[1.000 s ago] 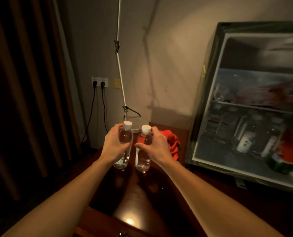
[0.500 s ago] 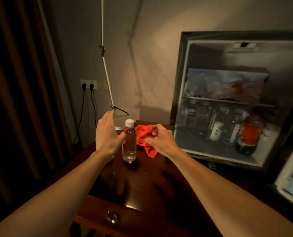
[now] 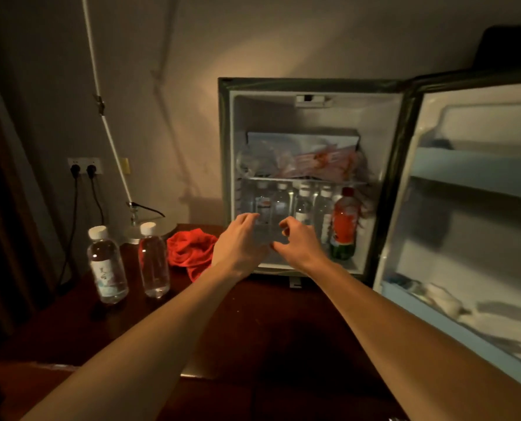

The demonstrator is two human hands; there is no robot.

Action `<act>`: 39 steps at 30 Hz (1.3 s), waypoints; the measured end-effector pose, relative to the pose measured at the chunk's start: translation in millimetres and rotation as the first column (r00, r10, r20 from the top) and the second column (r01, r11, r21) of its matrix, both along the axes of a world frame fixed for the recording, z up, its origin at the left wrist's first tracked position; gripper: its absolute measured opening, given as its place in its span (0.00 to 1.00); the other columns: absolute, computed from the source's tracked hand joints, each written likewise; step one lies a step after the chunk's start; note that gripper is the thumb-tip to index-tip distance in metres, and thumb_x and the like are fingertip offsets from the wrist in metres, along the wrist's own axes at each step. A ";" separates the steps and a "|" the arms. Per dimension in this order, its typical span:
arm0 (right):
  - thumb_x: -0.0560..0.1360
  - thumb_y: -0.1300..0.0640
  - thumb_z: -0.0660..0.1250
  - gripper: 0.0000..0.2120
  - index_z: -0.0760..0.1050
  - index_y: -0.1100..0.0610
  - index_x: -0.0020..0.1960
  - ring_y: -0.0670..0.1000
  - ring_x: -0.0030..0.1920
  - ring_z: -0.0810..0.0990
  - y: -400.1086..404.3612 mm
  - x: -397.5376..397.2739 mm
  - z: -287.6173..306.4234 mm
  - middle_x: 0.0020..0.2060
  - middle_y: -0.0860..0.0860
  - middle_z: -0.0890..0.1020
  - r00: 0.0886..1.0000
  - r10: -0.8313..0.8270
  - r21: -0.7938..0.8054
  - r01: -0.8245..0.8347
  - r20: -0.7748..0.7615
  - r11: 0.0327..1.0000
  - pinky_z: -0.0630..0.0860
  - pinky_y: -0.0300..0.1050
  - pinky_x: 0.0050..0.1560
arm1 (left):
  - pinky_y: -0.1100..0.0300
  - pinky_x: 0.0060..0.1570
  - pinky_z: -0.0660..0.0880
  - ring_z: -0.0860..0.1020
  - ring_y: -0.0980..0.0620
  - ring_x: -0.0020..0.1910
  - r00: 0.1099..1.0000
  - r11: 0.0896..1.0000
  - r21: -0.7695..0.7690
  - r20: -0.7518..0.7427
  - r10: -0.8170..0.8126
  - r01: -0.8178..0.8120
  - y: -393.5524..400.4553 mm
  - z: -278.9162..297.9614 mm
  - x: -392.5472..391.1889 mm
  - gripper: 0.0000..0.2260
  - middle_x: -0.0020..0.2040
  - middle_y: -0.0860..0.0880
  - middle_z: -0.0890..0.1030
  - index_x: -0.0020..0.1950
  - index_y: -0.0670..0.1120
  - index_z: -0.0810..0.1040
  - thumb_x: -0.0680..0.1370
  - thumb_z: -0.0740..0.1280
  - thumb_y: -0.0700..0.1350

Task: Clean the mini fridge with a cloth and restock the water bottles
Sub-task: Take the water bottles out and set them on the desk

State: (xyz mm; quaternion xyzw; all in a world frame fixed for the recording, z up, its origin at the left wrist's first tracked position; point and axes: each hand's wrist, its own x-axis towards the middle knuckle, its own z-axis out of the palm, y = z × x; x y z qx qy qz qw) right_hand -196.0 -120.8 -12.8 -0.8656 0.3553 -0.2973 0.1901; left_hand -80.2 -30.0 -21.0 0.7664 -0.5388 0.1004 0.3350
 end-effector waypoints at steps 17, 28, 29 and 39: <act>0.73 0.54 0.70 0.18 0.74 0.53 0.62 0.57 0.54 0.80 -128.4 -3.5 -2.9 0.56 0.55 0.81 0.971 -0.229 0.034 0.231 -0.067 0.972 0.77 0.45 0.47 | 0.48 0.53 0.76 0.75 0.42 0.62 0.988 0.991 0.112 -0.145 -0.057 0.074 -150.1 -24.5 -11.9 0.29 0.67 0.47 0.73 0.71 0.51 0.65 0.73 0.70 0.51; 0.78 0.51 0.63 0.47 0.28 0.61 0.76 0.61 0.76 0.53 -171.4 40.6 -0.7 0.77 0.64 0.42 0.957 -0.279 0.124 0.286 -0.073 0.950 0.59 0.49 0.71 | 0.42 0.56 0.75 0.76 0.35 0.60 0.941 0.997 -0.018 -0.329 -0.078 0.076 -235.2 -28.1 14.6 0.31 0.65 0.40 0.76 0.75 0.48 0.59 0.75 0.68 0.43; 0.78 0.50 0.65 0.48 0.29 0.61 0.76 0.62 0.76 0.55 -172.4 42.3 -1.7 0.77 0.64 0.44 0.954 -0.289 0.104 0.296 -0.076 0.950 0.59 0.49 0.71 | 0.41 0.56 0.76 0.77 0.35 0.59 0.934 0.996 -0.035 -0.345 -0.088 0.081 -238.1 -29.2 16.2 0.30 0.63 0.39 0.77 0.74 0.47 0.61 0.74 0.68 0.42; 0.72 0.47 0.69 0.23 0.70 0.51 0.65 0.58 0.62 0.75 -170.4 40.1 0.8 0.65 0.55 0.73 0.941 -0.336 -0.063 0.333 -0.043 0.941 0.74 0.51 0.58 | 0.56 0.48 0.76 0.80 0.44 0.57 0.889 0.982 -0.188 -0.448 -0.090 0.004 -217.4 -34.0 41.6 0.33 0.59 0.44 0.81 0.66 0.46 0.73 0.64 0.81 0.46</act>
